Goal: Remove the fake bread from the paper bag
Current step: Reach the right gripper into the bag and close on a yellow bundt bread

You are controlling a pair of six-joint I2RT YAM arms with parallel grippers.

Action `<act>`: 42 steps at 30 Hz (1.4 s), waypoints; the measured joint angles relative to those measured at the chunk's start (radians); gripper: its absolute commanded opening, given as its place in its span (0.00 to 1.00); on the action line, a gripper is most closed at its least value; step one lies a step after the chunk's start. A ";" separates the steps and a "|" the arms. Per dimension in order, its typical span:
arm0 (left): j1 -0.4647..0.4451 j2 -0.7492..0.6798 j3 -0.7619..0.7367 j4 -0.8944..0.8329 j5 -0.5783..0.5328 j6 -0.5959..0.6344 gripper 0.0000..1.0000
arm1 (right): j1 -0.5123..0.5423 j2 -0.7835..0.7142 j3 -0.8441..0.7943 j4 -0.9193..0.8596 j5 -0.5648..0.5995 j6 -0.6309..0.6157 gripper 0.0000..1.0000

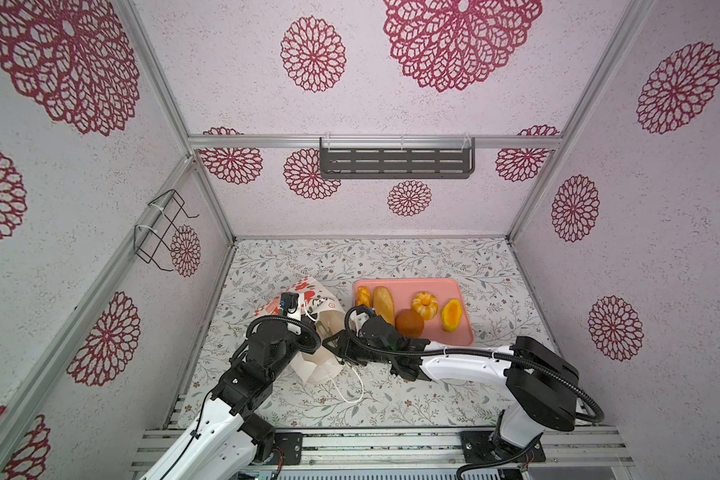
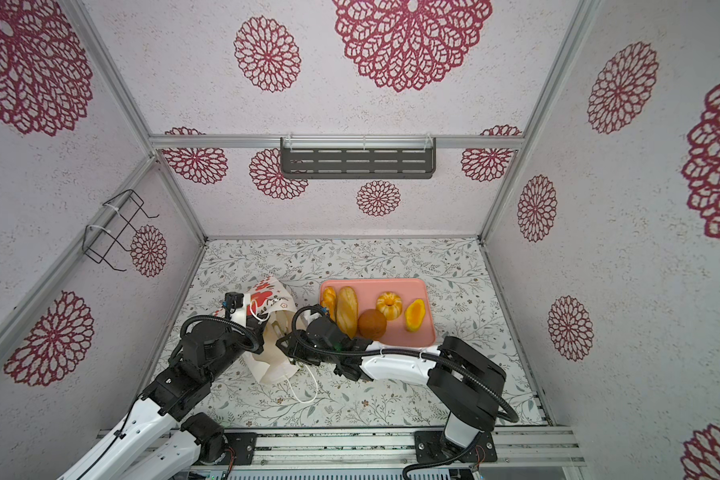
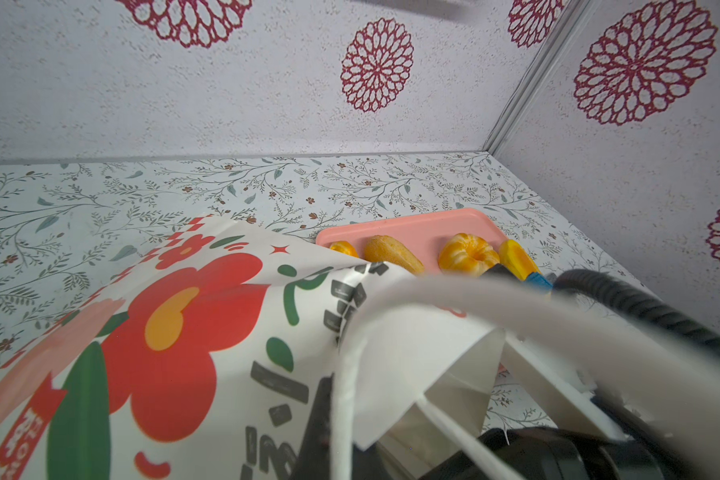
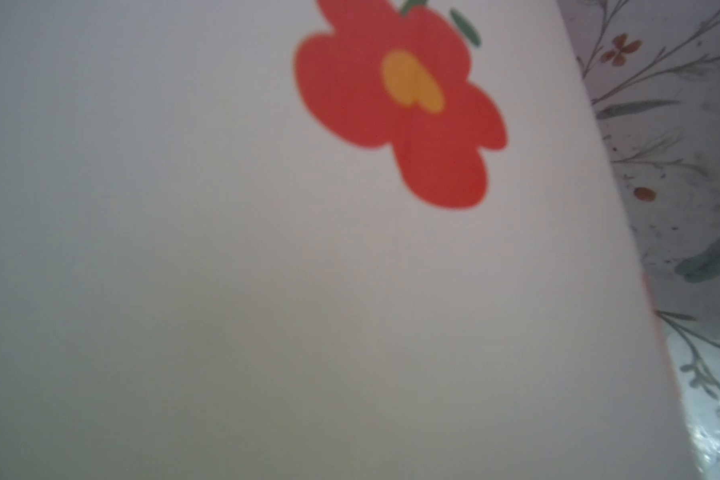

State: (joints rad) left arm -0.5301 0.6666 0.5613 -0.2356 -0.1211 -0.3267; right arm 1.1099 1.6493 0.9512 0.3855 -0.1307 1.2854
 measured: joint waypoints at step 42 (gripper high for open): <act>0.000 0.019 0.001 0.011 0.009 -0.026 0.00 | -0.011 0.140 -0.030 0.296 -0.006 0.191 0.43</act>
State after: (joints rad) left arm -0.5301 0.6857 0.5621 -0.2241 -0.1123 -0.3531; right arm 1.0985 1.7889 0.9215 0.6811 -0.1371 1.4765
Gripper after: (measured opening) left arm 0.048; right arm 0.438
